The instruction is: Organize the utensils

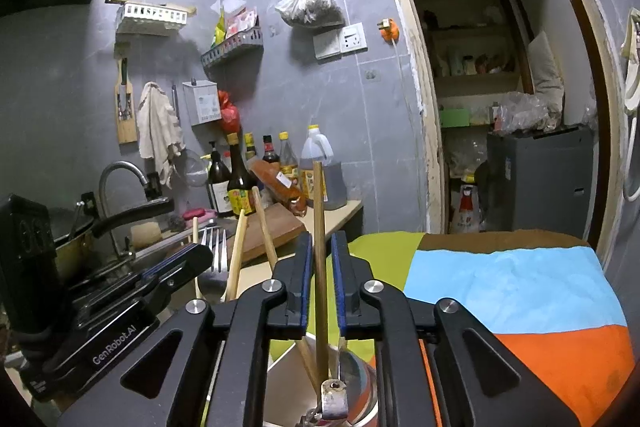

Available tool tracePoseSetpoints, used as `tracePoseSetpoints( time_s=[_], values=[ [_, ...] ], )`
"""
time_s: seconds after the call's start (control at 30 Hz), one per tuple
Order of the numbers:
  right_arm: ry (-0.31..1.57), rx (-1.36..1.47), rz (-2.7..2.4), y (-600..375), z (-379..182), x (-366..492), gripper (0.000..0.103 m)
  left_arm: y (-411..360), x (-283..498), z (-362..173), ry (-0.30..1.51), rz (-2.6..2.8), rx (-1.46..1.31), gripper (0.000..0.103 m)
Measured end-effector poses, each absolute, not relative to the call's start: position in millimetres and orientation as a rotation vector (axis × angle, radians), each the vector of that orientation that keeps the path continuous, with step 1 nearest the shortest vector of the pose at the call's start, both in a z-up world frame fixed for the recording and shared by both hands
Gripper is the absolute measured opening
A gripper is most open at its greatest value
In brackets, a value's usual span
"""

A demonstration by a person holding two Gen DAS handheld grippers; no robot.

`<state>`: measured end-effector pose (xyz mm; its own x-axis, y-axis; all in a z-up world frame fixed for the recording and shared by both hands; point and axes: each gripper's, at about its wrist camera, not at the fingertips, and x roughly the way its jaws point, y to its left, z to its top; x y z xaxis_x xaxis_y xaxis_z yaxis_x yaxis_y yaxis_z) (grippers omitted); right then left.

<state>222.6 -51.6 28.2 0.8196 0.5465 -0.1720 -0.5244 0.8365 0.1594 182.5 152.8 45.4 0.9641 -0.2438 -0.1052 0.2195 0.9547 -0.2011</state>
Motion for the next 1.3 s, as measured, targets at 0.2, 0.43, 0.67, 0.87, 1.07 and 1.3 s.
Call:
tracePoseSetpoints(
  time_s=[0.2, 0.43, 0.67, 0.87, 1.07, 1.3],
  values=[
    [0.174, 0.101, 0.576, -53.2, 32.4, 215.8, 0.02, 153.4, 179.4, 47.7, 0.113, -0.233, -0.194, 0.008],
    [0.147, 0.118, 0.544, -60.5, 36.8, 213.3, 0.025, 160.0, 173.8, 50.9, 0.083, -0.226, -0.239, 0.035],
    [0.123, 0.106, 0.471, -70.4, 42.9, 209.3, 0.035, 163.4, 169.7, 55.6, 0.068, -0.21, -0.249, 0.049],
    [0.122, 0.099, 0.413, -87.4, 41.5, 204.4, 0.044, 159.2, 171.4, 56.1, 0.094, -0.193, -0.233, 0.059],
    [0.135, 0.102, 0.362, -107.3, 38.6, 199.1, 0.052, 151.5, 170.3, 56.6, 0.111, -0.213, -0.234, 0.079],
    [0.141, 0.095, 0.319, -124.2, 35.6, 189.2, 0.075, 142.3, 166.3, 54.4, 0.116, -0.204, -0.21, 0.096]
  ],
)
